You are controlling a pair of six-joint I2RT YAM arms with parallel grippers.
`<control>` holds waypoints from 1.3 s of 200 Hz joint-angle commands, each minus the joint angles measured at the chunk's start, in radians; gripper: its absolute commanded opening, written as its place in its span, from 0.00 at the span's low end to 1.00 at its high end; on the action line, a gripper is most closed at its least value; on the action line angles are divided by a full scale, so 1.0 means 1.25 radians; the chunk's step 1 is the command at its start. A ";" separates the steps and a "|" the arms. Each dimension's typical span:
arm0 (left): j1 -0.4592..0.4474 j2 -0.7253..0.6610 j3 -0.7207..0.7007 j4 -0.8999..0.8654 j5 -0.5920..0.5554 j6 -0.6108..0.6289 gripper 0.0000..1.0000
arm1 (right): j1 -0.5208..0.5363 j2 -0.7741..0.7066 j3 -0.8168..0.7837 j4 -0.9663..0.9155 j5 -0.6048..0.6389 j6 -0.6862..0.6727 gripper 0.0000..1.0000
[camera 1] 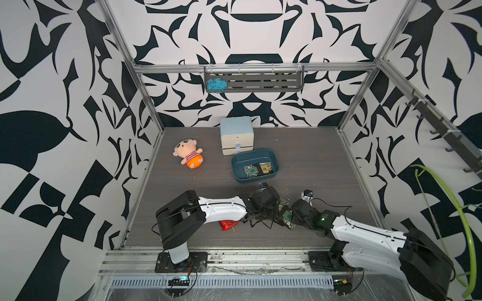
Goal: Put the tea bags into the storage box
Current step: Pick up the tea bag from the center of the board.
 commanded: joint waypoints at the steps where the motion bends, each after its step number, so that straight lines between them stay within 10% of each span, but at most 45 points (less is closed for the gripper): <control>1: -0.003 0.021 -0.002 0.027 0.027 -0.015 0.35 | 0.002 0.003 0.004 -0.006 0.015 0.015 0.09; 260: 0.002 0.111 0.004 0.122 0.076 -0.078 0.29 | 0.002 0.010 0.014 0.008 0.003 0.023 0.08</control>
